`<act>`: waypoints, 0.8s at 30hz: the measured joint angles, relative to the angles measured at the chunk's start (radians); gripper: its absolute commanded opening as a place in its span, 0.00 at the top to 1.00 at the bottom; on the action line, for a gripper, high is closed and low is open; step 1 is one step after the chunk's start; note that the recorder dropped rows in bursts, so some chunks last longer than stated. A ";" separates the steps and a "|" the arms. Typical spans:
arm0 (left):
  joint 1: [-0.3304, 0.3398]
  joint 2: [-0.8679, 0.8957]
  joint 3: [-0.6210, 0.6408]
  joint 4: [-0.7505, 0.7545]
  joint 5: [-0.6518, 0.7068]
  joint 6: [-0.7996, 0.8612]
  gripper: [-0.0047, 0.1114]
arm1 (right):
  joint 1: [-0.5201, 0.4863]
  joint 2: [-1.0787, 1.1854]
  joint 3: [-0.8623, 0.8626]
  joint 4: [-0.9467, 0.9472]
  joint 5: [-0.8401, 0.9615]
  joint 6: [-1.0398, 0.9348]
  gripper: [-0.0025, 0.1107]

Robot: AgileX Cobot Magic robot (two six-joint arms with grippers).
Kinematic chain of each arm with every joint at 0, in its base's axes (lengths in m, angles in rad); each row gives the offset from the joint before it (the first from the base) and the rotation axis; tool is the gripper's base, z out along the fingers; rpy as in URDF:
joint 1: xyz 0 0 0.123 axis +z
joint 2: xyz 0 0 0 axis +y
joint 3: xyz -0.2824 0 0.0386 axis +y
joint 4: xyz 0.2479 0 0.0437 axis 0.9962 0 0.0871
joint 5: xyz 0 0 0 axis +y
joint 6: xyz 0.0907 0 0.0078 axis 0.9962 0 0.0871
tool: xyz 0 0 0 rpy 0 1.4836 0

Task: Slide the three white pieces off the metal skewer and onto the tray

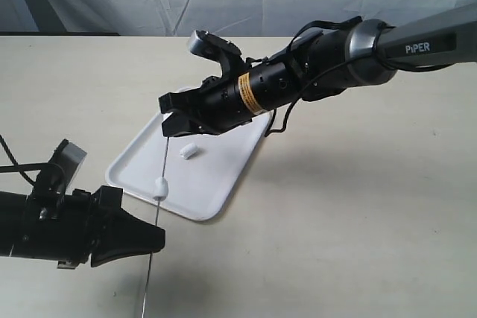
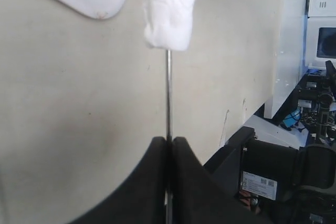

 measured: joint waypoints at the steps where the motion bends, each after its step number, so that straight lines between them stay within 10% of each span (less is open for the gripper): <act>1: 0.000 0.000 0.000 0.000 0.002 -0.002 0.96 | 0.000 0.000 0.000 0.003 0.010 0.000 0.84; 24: -0.002 0.002 -0.092 0.086 -0.029 0.002 0.96 | -0.187 0.000 -0.009 0.026 -0.246 0.000 0.84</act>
